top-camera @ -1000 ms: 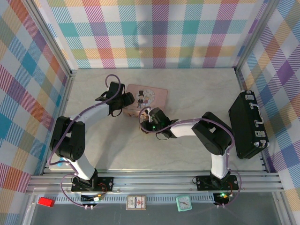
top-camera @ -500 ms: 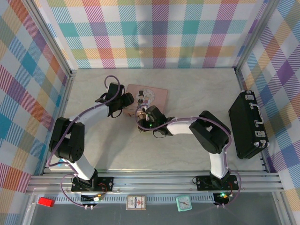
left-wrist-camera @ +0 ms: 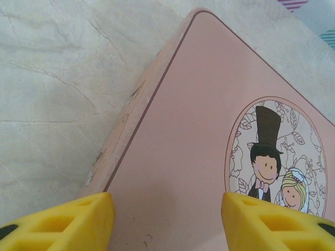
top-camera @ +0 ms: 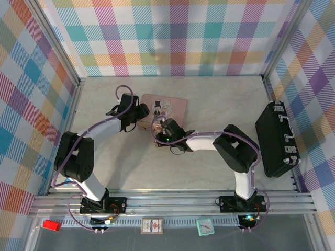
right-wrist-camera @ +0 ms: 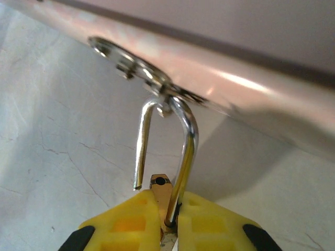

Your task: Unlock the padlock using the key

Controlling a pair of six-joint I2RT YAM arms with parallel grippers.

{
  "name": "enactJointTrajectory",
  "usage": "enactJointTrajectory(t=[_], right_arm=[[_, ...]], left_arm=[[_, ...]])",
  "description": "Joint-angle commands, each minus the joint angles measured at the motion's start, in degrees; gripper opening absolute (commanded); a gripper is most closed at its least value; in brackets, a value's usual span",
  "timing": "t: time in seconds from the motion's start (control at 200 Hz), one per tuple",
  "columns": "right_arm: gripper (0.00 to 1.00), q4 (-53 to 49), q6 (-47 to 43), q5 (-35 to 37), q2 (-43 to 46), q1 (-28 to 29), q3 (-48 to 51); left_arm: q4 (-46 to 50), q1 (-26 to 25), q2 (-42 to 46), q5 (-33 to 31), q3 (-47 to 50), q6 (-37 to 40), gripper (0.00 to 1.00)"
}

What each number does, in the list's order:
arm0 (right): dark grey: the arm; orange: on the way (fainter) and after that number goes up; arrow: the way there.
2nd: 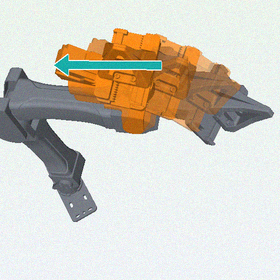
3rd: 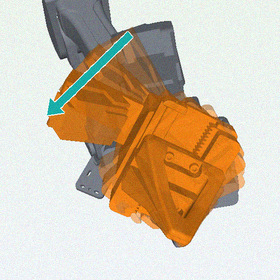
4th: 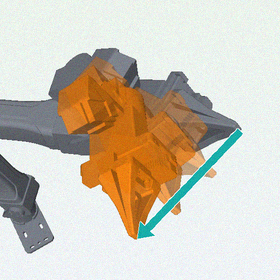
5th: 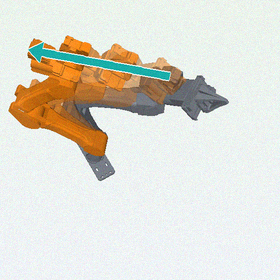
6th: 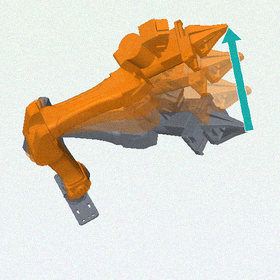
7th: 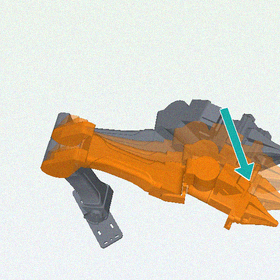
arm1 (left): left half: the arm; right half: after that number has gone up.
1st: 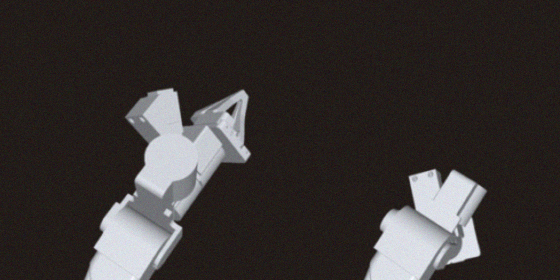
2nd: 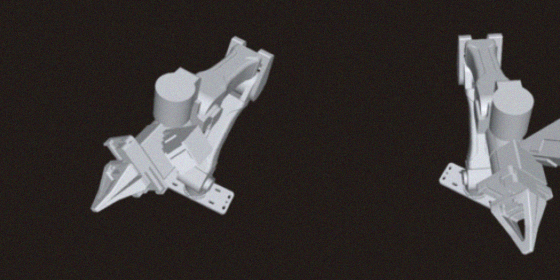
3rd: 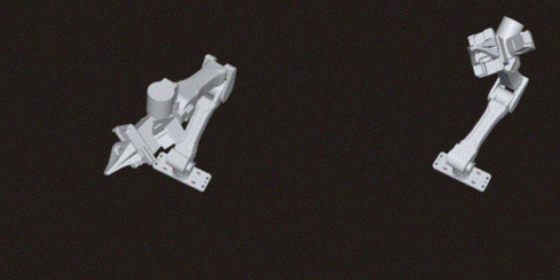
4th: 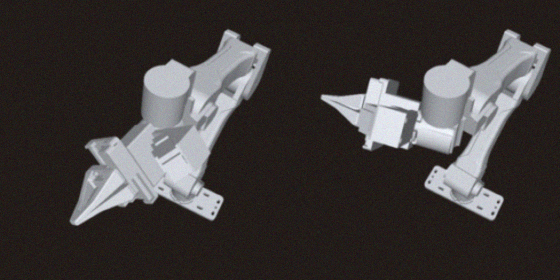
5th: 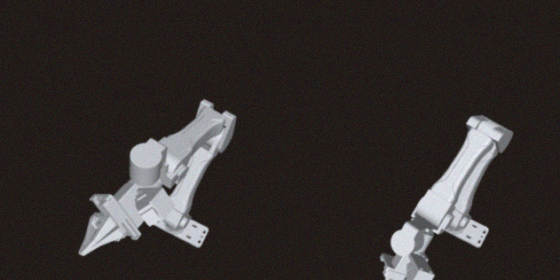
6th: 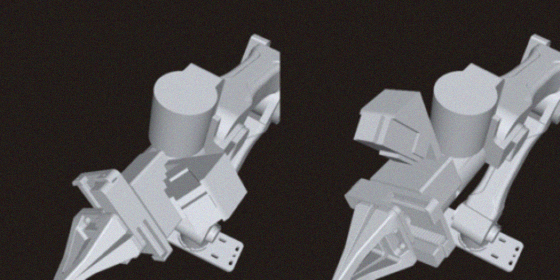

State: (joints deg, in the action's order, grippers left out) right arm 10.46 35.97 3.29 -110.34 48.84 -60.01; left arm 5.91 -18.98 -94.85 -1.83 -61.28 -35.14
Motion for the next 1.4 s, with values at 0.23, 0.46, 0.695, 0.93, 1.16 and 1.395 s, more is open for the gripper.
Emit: enactJointTrajectory(t=[0.23,0.46,0.695,0.93,1.16,1.395], right_arm=[[0.01,-14.37,1.39,13.67,3.27,-1.09,3.37],[0.00,-18.66,2.92,18.32,4.52,-2.15,2.89],[0.00,-18.02,5.56,17.36,8.05,-6.02,5.44],[0.00,-16.13,9.72,11.48,8.31,-9.24,3.92],[0.00,-12.89,13.62,7.35,8.65,-13.64,3.98],[0.00,-13.53,14.08,5.08,8.97,-14.29,0.52]], left_arm=[[5.18,-4.60,0.64,-0.15,5.65,-4.14,0.55],[6.33,-10.45,2.99,-5.20,7.47,-6.73,0.55],[5.05,-15.55,4.00,-8.11,9.07,-10.29,0.54],[3.67,-20.23,1.13,-7.59,7.02,-11.72,0.54],[3.99,-21.53,-0.20,-9.26,7.09,-12.43,0.54],[3.58,-21.53,-1.11,-10.03,8.08,-13.20,0.53]])
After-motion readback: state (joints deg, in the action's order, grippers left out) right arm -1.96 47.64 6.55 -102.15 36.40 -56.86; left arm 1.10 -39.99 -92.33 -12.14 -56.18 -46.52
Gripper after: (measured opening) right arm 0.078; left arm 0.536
